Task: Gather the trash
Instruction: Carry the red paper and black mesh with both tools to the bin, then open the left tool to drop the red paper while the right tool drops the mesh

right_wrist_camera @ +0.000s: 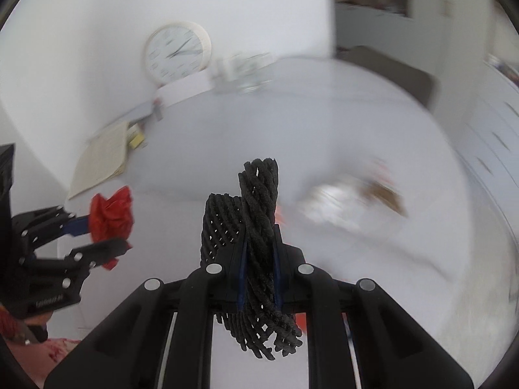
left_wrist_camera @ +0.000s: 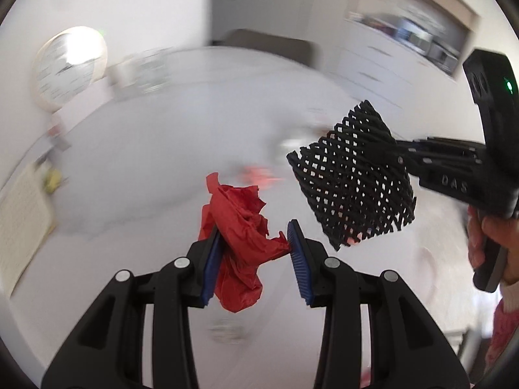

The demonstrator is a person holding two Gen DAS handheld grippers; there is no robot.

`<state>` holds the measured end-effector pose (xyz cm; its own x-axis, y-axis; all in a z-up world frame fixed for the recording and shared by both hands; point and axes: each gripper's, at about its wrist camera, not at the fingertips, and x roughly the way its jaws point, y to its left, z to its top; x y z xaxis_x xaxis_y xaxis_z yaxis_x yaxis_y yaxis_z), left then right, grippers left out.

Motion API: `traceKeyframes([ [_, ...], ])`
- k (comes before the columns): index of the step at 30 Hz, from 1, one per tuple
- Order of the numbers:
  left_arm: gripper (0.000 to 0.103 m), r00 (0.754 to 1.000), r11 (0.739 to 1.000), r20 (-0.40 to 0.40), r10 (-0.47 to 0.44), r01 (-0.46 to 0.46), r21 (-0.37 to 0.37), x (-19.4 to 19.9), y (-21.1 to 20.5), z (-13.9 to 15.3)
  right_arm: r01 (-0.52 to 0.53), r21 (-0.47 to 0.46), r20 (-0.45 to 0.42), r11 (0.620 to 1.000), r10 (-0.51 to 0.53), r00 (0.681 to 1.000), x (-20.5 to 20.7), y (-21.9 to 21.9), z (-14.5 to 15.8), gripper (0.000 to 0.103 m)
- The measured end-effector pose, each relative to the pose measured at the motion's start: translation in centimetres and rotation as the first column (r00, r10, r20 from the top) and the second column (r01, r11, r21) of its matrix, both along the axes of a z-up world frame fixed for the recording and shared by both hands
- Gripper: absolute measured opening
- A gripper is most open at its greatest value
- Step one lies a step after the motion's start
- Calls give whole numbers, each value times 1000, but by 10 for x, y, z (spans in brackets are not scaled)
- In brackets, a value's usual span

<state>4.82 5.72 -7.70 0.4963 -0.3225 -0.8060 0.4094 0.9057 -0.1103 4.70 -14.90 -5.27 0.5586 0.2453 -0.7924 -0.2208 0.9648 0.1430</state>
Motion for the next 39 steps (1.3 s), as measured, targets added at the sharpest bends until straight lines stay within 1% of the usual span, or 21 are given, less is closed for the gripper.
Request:
traceKeyframes([
  [3,39,987,987,13,-157,157,-11,-21,-58,8,150,-30,8,988,-149,989,-51,-60,9,15],
  [4,39,977,977,14,-211,212,-12,-29,-81,9,188,-41,7,981,-188,982,-64,-75,9,15],
  [6,39,953,953,9,-302,302,-16,-43,-121,9,296,-51,2,954,-296,955,-100,-119,8,15],
  [8,39,921,921,-1,-389,389,-25,-60,-163,6,389,-54,-3,920,-390,921,-136,-159,7,15],
  [9,39,897,897,-10,-441,440,-36,-70,-190,4,425,-64,-5,903,-426,905,-151,-174,6,15],
  [10,39,881,881,-17,-473,472,-46,-77,-206,2,466,-78,-4,881,-468,884,-168,-193,4,15],
  [12,39,832,832,-36,-553,550,-66,-96,-254,-4,532,-92,-3,842,-535,845,-196,-221,0,15],
  [16,39,748,750,-65,-661,657,-70,-129,-330,-23,628,-130,-10,767,-635,773,-244,-278,-6,15],
  [19,39,685,692,-101,-722,717,-85,-151,-377,-40,675,-134,-17,726,-682,731,-265,-307,-13,15],
  [21,39,652,661,-112,-750,747,-77,-165,-403,-52,701,-122,-24,702,-708,705,-282,-329,-20,15],
  [24,39,619,635,-161,-769,769,-74,-172,-436,-75,724,-118,-35,680,-731,681,-298,-349,-29,15],
  [25,39,615,632,-173,-769,771,-72,-173,-441,-80,729,-112,-39,675,-736,675,-304,-356,-31,15],
  [26,41,605,626,-197,-772,776,-69,-175,-451,-89,734,-106,-43,670,-741,670,-308,-362,-34,15],
  [27,43,603,625,-205,-771,777,-67,-176,-456,-95,738,-103,-47,667,-744,667,-312,-367,-37,15],
  [28,50,602,627,-216,-768,777,-64,-177,-462,-100,741,-100,-52,664,-747,663,-314,-370,-40,15],
  [29,61,605,631,-224,-764,774,-62,-177,-469,-105,744,-96,-56,661,-750,659,-318,-376,-43,16],
  [31,77,623,645,-217,-751,763,-44,-179,-477,-109,750,-87,-62,655,-755,652,-323,-382,-48,16],
  [32,81,630,650,-209,-748,759,-38,-181,-478,-109,753,-85,-64,653,-757,650,-327,-386,-49,17],
  [35,88,636,652,-203,-744,758,-17,-190,-488,-104,758,-78,-70,648,-762,644,-332,-396,-54,17],
  [36,88,643,658,-202,-738,753,-5,-191,-491,-102,759,-76,-71,647,-762,643,-332,-397,-56,17],
  [39,91,679,689,-180,-711,724,11,-186,-480,-86,755,-69,-76,652,-759,647,-331,-399,-62,17],
])
